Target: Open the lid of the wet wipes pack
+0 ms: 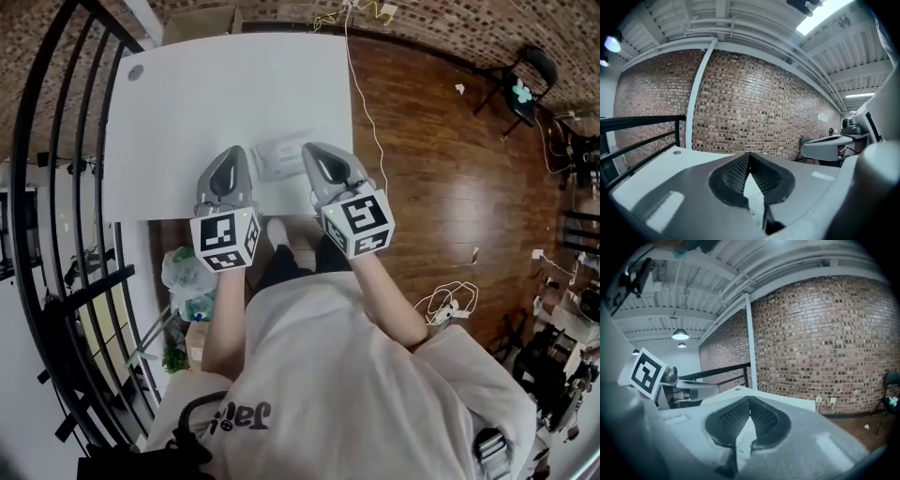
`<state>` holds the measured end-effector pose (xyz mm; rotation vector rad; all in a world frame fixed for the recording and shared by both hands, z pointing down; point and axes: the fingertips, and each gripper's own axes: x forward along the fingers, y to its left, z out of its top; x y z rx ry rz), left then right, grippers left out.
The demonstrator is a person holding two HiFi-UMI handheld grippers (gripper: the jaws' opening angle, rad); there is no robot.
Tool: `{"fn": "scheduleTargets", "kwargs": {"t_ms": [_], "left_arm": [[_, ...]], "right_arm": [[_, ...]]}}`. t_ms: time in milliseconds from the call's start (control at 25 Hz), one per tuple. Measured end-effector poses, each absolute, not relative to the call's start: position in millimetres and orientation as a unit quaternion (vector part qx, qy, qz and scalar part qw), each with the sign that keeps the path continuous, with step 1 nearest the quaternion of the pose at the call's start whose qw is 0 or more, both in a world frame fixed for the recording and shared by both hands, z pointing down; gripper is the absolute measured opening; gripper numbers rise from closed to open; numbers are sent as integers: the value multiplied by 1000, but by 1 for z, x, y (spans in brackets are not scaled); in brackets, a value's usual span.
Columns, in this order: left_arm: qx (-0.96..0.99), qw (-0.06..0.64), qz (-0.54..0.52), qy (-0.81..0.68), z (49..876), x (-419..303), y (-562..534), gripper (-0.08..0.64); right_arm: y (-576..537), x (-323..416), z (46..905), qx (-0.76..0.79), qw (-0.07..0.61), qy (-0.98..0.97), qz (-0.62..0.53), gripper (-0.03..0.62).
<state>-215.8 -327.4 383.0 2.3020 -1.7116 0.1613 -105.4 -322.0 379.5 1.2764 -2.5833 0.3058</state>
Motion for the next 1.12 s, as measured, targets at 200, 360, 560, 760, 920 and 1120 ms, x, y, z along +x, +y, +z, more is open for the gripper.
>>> {"fn": "scheduleTargets", "kwargs": {"t_ms": [200, 360, 560, 760, 920, 1120], "left_arm": [[802, 129, 86, -577, 400, -233, -337, 17], [806, 112, 125, -567, 414, -270, -341, 57], [830, 98, 183, -517, 429, -294, -342, 142], [865, 81, 218, -445, 441, -274, -352, 172], [885, 58, 279, -369, 466, -253, -360, 176], [892, 34, 391, -224, 519, -218, -350, 223]], "right_arm": [[-330, -103, 393, 433, 130, -884, 117, -8], [-341, -115, 393, 414, 133, -893, 113, -8], [-345, -119, 410, 401, 143, -896, 126, -8], [-344, -116, 434, 394, 153, -895, 140, -8], [-340, -117, 446, 387, 158, -896, 149, -8], [-341, -110, 460, 380, 164, -897, 155, -8]]}}
